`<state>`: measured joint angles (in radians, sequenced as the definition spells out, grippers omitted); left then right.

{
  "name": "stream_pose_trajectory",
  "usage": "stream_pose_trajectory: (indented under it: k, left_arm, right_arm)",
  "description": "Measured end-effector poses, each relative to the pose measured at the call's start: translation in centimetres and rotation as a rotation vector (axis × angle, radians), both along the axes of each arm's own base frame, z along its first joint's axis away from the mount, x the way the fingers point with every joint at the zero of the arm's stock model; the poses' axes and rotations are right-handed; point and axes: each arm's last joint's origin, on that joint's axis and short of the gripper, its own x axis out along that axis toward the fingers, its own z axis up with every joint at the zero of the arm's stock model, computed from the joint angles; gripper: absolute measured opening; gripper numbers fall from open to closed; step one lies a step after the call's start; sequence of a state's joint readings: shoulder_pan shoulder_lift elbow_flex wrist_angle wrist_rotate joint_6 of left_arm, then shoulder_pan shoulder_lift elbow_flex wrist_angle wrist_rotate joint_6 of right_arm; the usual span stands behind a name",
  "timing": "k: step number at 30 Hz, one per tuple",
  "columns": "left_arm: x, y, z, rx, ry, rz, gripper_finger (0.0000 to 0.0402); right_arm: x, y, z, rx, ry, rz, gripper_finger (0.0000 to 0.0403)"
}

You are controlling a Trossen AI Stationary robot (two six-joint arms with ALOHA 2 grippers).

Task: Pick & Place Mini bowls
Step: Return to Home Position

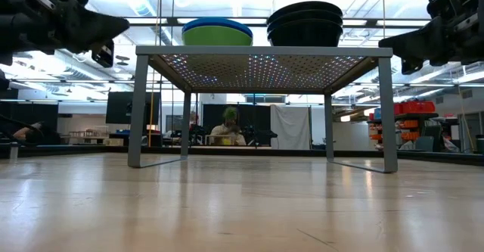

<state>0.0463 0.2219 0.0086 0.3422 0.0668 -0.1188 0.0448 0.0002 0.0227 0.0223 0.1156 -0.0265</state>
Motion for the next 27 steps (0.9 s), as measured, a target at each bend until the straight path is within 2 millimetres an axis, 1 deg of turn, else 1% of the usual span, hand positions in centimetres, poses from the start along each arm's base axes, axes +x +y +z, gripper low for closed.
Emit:
stream_pose_trajectory:
  k: [6,11,15,27]
  left_arm:
    - [-0.4,0.0,0.4,0.019,-0.04,0.024,0.0002]
    - [-0.6,0.1,0.3,0.014,-0.036,0.054,0.0001]
    - [-0.8,0.2,0.0,-0.009,-0.016,0.087,0.0001]
    - [-1.1,0.3,-0.5,-0.019,0.03,0.11,0.0002]
  right_arm:
    - [0.0,0.0,0.0,0.01,-0.001,-0.007,0.0]
    - [0.0,0.0,0.0,0.019,-0.001,-0.006,0.0]
    - [0.0,0.0,0.0,0.019,-0.001,-0.007,0.0]
    - [0.0,-0.1,0.0,-0.018,0.0,-0.028,0.0]
